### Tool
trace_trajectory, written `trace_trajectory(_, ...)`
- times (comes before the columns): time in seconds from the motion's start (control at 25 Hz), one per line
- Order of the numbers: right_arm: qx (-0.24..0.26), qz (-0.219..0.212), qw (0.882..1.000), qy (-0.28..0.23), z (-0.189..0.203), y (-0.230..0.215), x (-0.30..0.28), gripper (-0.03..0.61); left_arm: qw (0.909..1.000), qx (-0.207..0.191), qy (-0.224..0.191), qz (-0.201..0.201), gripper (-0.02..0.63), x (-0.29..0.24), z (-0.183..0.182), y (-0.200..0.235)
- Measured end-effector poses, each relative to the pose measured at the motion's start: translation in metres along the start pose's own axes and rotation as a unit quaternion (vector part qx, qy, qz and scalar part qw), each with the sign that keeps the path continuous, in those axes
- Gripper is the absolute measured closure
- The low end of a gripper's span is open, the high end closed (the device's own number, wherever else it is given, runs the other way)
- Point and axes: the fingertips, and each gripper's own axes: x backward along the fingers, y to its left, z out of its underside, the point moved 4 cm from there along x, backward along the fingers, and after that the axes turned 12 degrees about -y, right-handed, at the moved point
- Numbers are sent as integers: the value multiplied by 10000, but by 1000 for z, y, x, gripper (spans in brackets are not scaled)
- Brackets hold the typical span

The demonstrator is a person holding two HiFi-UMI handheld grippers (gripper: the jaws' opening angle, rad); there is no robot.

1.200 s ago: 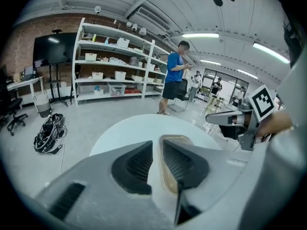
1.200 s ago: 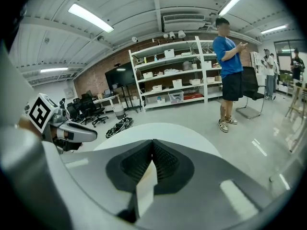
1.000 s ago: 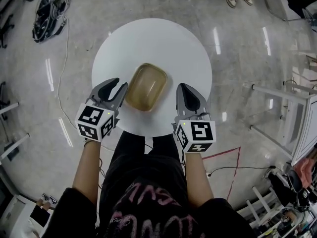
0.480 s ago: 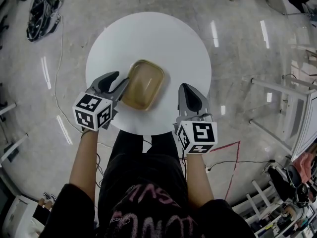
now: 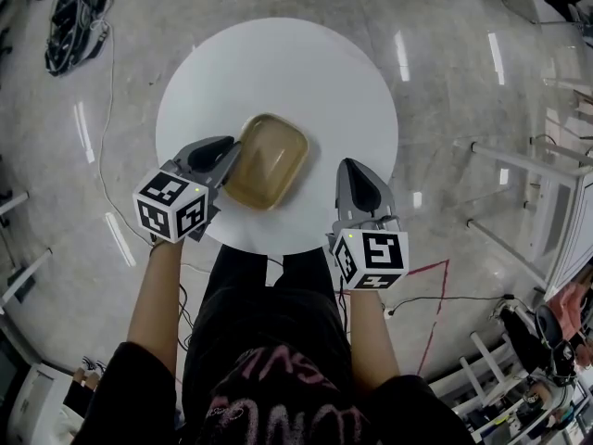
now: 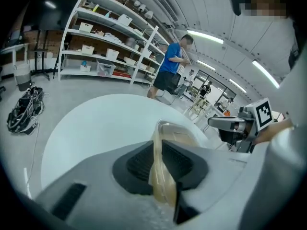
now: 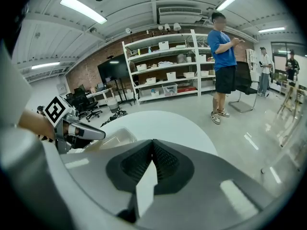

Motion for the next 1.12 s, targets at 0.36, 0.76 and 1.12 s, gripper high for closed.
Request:
trace_trajectory(0.36,16,27,10000,14,-1,-3,-4,566,9999,-97,84,100,572,-4,-3,-1)
trace_trajectory(0.76,22,19,10000,-8,-3,-7,-1,566,9999,-76,12,108,578,-3,-7,-7)
trace_trajectory(1.12,17,6,10000,-98,-11,-5,-2,566,9998,-86,-125,102,588,3,-18,-11)
